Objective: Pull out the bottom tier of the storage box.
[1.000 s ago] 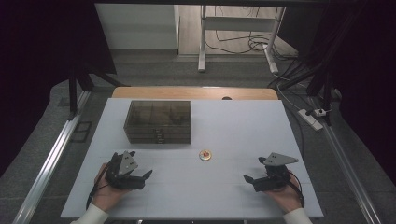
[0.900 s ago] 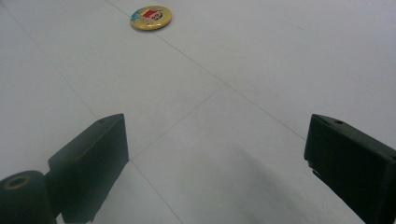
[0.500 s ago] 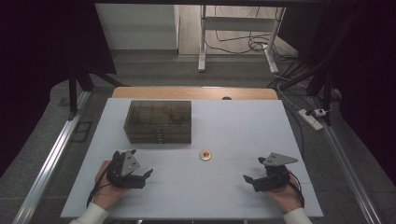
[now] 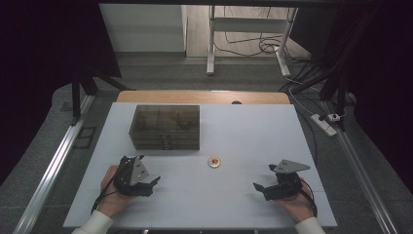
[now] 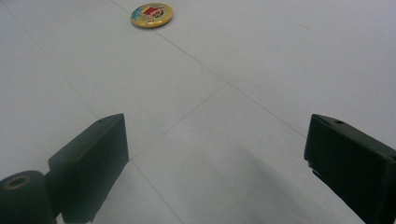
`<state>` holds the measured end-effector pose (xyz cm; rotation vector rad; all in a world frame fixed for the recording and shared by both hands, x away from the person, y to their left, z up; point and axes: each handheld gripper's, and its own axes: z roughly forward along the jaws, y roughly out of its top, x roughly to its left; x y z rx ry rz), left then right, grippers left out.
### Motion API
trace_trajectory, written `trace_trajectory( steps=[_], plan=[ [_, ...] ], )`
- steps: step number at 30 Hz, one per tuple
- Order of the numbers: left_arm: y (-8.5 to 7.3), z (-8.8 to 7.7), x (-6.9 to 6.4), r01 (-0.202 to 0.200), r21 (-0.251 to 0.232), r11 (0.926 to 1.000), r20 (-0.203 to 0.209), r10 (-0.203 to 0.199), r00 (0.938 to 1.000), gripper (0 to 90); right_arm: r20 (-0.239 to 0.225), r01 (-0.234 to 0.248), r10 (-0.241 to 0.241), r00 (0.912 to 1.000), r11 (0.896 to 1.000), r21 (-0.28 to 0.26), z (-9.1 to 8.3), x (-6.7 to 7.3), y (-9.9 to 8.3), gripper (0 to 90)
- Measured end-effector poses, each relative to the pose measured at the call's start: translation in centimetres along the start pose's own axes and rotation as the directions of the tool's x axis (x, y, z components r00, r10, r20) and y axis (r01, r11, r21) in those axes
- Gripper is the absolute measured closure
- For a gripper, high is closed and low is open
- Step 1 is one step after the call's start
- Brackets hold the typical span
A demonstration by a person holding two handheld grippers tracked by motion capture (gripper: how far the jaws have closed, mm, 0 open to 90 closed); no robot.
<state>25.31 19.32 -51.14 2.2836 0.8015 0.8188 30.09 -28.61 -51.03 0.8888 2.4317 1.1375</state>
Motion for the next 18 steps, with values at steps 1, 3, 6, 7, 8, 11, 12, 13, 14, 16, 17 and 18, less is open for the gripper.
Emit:
trace_trajectory(
  steps=[1, 3, 6, 7, 8, 11, 12, 13, 14, 16, 17, 18],
  plan=[
    [0.03, 0.06, 0.00, -0.003, -0.003, 1.0000, -0.001, 0.003, 1.0000, 12.8, 0.001, 0.000, 0.000, 1.0000, 1.000, 0.000, 0.00, 0.00, 0.00, 6.5],
    [0.09, 0.10, 0.00, -0.010, -0.001, 1.0000, -0.003, 0.010, 0.9999, 13.2, 0.001, 0.000, 0.000, 1.0000, 1.000, 0.001, 0.00, 0.00, 0.00, 6.5],
    [0.20, 0.34, -0.05, -0.028, 0.000, 0.9996, -0.016, 0.028, 0.9995, 13.6, 0.003, -0.001, 0.001, 1.0000, 1.000, -0.002, -0.02, 0.00, -0.01, 6.5],
    [0.20, 0.34, -0.05, -0.028, 0.000, 0.9996, -0.016, 0.028, 0.9995, 13.7, 0.001, -0.001, 0.001, 1.0000, 1.000, 0.000, -0.03, -0.01, 0.00, 6.5],
    [0.22, 0.39, -0.07, -0.032, 0.000, 0.9995, -0.018, 0.032, 0.9993, 13.7, 0.001, -0.001, 0.001, 1.0000, 1.000, 0.000, -0.03, -0.01, 0.00, 6.5],
    [0.23, 0.50, -0.11, -0.042, -0.001, 0.9991, -0.027, 0.042, 0.9988, 14.3, 0.003, 0.000, 0.000, 1.0000, 1.000, -0.002, -0.03, 0.02, 0.00, 6.5],
    [0.25, 0.58, -0.16, -0.053, -0.002, 0.9986, -0.034, 0.053, 0.9980, 14.9, 0.002, -0.001, 0.001, 1.0000, 1.000, -0.002, -0.01, 0.00, 0.00, 6.5],
    [0.25, 0.58, -0.16, -0.053, -0.002, 0.9986, -0.034, 0.053, 0.9980, 15.1, 0.002, -0.001, 0.001, 1.0000, 1.000, -0.002, -0.01, 0.00, 0.00, 6.5],
    [0.28, 0.64, -0.19, -0.059, 0.001, 0.9983, -0.036, 0.059, 0.9976, 15.1, 0.002, -0.001, 0.001, 1.0000, 1.000, -0.001, -0.01, 0.00, 0.00, 6.5],
    [0.31, 0.79, -0.27, -0.069, 0.000, 0.9976, -0.039, 0.069, 0.9969, 15.4, 0.002, -0.001, 0.001, 1.0000, 1.000, -0.001, 0.00, 0.00, 0.00, 6.5],
    [0.34, 0.85, -0.31, -0.076, 0.000, 0.9971, -0.041, 0.076, 0.9962, 15.7, 0.002, 0.000, 0.000, 1.0000, 1.000, 0.000, 0.00, -0.01, 0.00, 6.5],
    [0.39, 1.01, -0.38, -0.085, 0.003, 0.9964, -0.046, 0.085, 0.9953, 15.8, 0.001, 0.000, 0.000, 1.0000, 1.000, 0.002, 0.02, -0.01, 0.00, 6.5]
  ],
)
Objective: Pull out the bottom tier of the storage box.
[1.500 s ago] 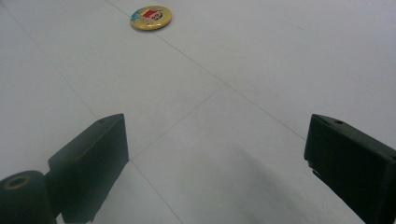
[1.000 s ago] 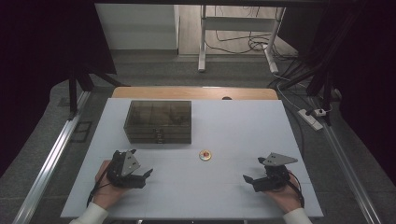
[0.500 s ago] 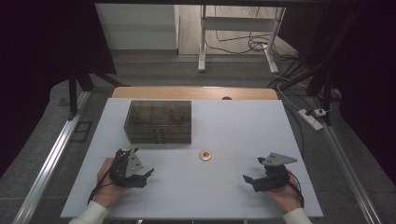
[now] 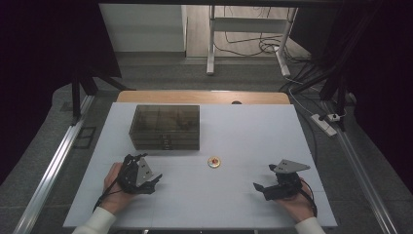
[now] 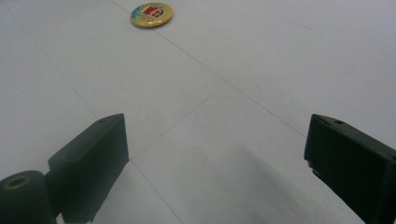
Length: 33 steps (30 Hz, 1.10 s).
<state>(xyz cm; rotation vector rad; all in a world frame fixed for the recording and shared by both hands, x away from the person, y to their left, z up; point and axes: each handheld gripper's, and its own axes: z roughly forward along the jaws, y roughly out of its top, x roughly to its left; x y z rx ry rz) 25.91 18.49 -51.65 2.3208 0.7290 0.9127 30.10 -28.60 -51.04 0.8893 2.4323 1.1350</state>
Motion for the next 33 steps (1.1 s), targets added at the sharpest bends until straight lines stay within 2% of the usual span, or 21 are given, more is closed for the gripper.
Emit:
trace_trajectory(
  steps=[6, 7, 16, 33],
  plan=[
    [0.1, 0.3, -0.2, -0.030, 0.000, 0.9996, -0.013, 0.030, 0.9995, 16.0, -0.001, 0.000, 0.000, 1.0000, 1.000, -0.001, 0.0, 0.0, 0.0, 6.5],
    [0.2, 0.4, -0.3, -0.044, 0.003, 0.9990, -0.022, 0.044, 0.9988, 16.0, -0.001, 0.000, 0.000, 1.0000, 1.000, 0.000, 0.0, 0.0, 0.0, 6.5],
    [0.3, 0.8, -0.4, -0.086, 0.011, 0.9962, -0.055, 0.087, 0.9948, 17.1, -0.001, 0.000, 0.000, 1.0000, 1.000, -0.001, 0.0, 0.0, 0.0, 6.5],
    [0.5, 1.6, -0.5, -0.140, 0.018, 0.9899, -0.098, 0.141, 0.9851, 19.8, 0.001, -0.004, 0.004, 1.0000, 1.000, -0.007, 0.0, 0.0, 0.0, 6.5]
  ],
)
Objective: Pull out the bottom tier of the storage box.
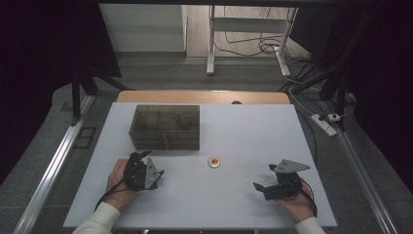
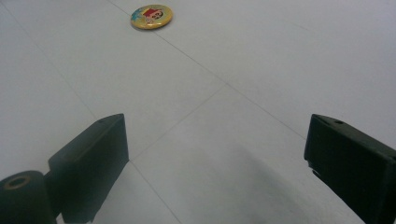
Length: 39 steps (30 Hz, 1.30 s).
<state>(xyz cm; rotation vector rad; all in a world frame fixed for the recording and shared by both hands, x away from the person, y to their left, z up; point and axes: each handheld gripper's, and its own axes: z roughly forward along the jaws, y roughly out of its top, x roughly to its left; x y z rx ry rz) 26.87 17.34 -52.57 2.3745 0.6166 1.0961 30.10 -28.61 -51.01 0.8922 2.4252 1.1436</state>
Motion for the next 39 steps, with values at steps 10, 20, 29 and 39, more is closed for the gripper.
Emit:
trace_trajectory(
  steps=[10, 20, 29, 39],
  plan=[
    [0.2, 0.7, 0.1, -0.015, 0.005, 0.9999, -0.017, 0.015, 0.9997, 21.0, 0.000, 0.001, -0.001, 1.0000, 1.000, 0.003, 0.1, 0.0, 0.0, 6.5],
    [0.3, 1.3, -0.1, -0.050, 0.008, 0.9987, -0.042, 0.050, 0.9979, 24.6, -0.004, 0.004, -0.004, 1.0000, 1.000, 0.007, 0.1, 0.0, 0.0, 6.5],
    [0.3, 1.8, -0.1, -0.068, 0.018, 0.9975, -0.056, 0.069, 0.9961, 26.7, -0.004, 0.005, -0.005, 1.0000, 1.000, 0.009, 0.1, 0.0, 0.0, 6.5],
    [0.3, 2.2, 0.0, -0.084, 0.017, 0.9963, -0.077, 0.085, 0.9934, 29.6, 0.001, 0.008, -0.008, 1.0000, 1.000, 0.008, 0.2, 0.0, 0.0, 6.5]
  ],
)
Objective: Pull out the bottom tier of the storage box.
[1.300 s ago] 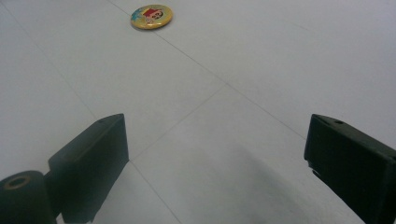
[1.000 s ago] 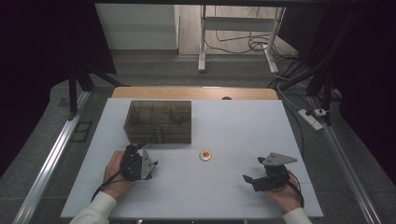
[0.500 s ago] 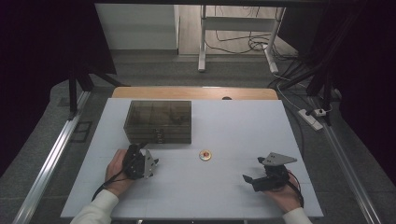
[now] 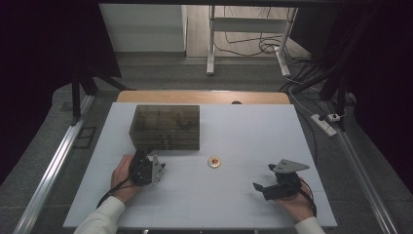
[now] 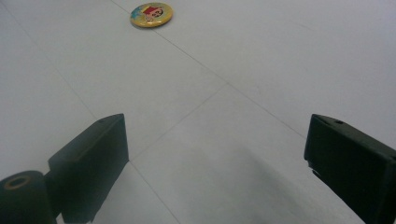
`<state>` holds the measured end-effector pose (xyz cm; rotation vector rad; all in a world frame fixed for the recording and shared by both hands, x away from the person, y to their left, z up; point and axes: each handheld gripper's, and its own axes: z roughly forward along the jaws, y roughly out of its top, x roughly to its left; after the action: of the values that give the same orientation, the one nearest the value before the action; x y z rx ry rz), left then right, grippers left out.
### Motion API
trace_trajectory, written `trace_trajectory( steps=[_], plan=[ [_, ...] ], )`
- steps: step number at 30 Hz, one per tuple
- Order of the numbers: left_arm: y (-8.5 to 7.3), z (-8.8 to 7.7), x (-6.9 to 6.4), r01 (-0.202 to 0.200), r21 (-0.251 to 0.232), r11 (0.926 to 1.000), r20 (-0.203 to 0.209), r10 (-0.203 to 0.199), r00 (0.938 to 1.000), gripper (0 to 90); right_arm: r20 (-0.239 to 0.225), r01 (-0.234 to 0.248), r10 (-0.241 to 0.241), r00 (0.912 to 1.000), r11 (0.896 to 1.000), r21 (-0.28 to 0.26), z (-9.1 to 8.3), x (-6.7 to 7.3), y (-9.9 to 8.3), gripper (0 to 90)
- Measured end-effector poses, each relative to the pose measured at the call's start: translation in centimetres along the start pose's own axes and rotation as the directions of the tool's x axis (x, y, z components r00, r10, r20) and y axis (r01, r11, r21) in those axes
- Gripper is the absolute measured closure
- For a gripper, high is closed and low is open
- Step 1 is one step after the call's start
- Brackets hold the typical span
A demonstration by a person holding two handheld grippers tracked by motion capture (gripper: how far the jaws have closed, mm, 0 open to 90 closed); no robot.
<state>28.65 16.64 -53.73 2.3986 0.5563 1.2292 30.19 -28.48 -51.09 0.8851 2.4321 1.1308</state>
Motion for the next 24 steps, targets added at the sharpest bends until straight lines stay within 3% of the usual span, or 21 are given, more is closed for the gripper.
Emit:
trace_trajectory(
  steps=[24],
  plan=[
    [0.34, 1.01, -0.47, -0.088, 0.022, 0.9959, -0.052, 0.089, 0.9947, 35.0, 0.001, 0.002, -0.002, 1.0000, 1.000, -0.003, -0.05, 0.04, 0.03, 6.5]
  ],
)
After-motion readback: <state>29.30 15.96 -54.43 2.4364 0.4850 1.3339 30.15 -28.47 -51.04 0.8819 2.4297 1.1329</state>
